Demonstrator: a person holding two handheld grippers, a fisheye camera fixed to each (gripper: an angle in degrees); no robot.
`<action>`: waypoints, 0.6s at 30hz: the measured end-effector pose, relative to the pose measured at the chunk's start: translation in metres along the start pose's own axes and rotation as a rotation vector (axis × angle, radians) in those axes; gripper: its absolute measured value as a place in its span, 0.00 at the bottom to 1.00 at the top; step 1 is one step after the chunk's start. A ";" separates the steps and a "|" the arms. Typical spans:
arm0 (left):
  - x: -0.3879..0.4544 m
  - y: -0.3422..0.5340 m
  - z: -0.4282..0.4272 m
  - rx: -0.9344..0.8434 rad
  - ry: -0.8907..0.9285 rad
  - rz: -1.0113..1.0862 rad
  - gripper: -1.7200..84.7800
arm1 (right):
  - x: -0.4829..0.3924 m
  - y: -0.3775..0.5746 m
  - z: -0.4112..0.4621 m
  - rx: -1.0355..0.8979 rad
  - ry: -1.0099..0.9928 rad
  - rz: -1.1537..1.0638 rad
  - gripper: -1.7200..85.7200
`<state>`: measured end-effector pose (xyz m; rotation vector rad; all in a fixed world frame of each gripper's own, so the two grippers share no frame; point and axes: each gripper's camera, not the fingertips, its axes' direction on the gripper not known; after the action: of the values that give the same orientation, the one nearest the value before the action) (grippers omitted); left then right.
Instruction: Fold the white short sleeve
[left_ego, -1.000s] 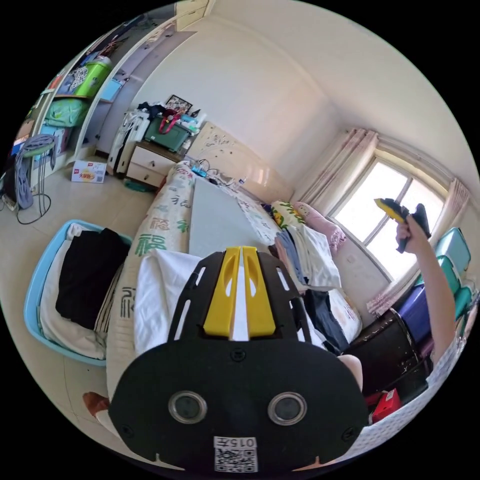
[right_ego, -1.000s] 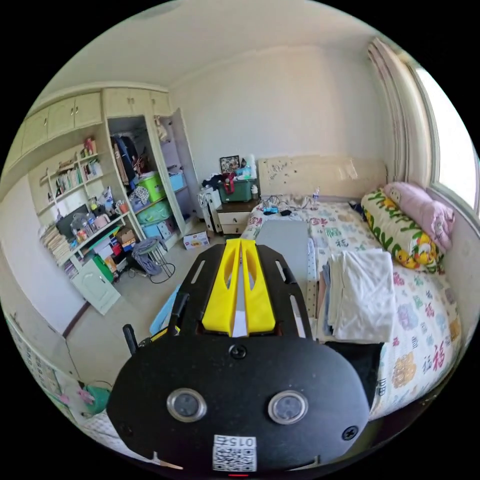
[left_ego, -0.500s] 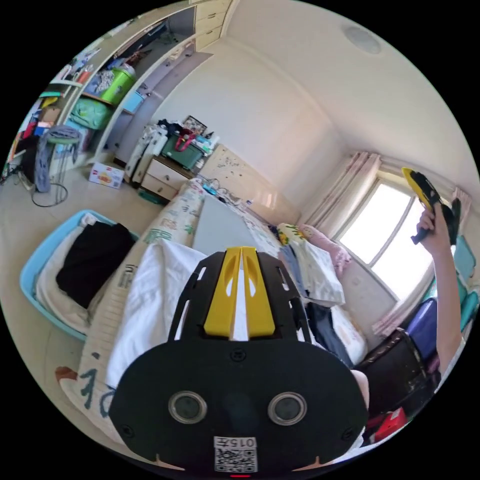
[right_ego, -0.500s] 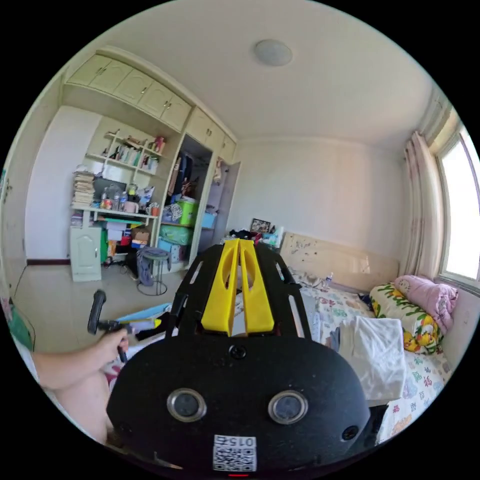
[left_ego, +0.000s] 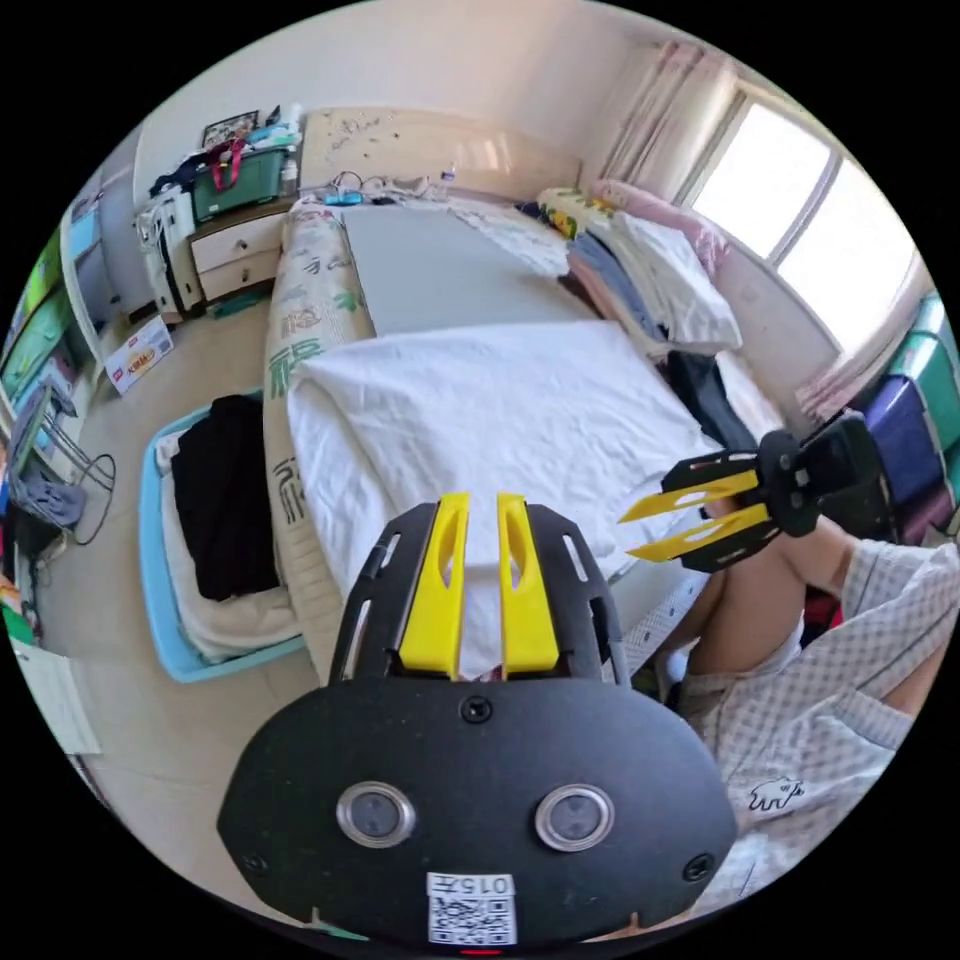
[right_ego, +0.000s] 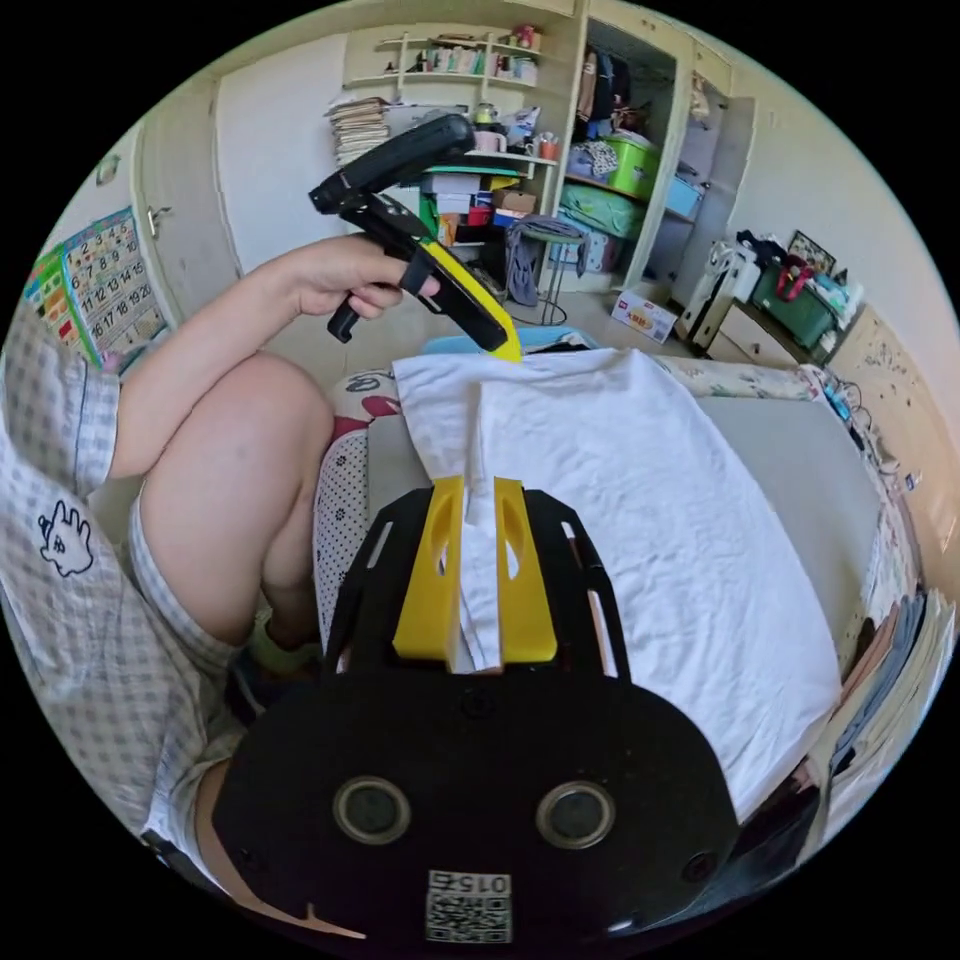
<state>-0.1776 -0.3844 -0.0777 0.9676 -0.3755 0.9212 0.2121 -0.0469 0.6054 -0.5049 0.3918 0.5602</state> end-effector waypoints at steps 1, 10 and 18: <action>-0.006 -0.003 0.001 0.005 0.008 -0.026 0.10 | 0.010 -0.005 0.003 0.000 -0.029 0.038 0.08; -0.010 -0.029 0.066 -0.204 0.181 -0.043 0.08 | 0.020 -0.056 0.029 -0.088 0.033 0.027 0.08; 0.000 -0.039 0.064 -0.154 0.154 -0.035 0.01 | 0.011 -0.072 0.028 -0.090 0.036 -0.001 0.05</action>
<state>-0.1388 -0.4471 -0.0645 0.7550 -0.2937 0.9149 0.2685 -0.0798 0.6476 -0.6018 0.4017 0.5706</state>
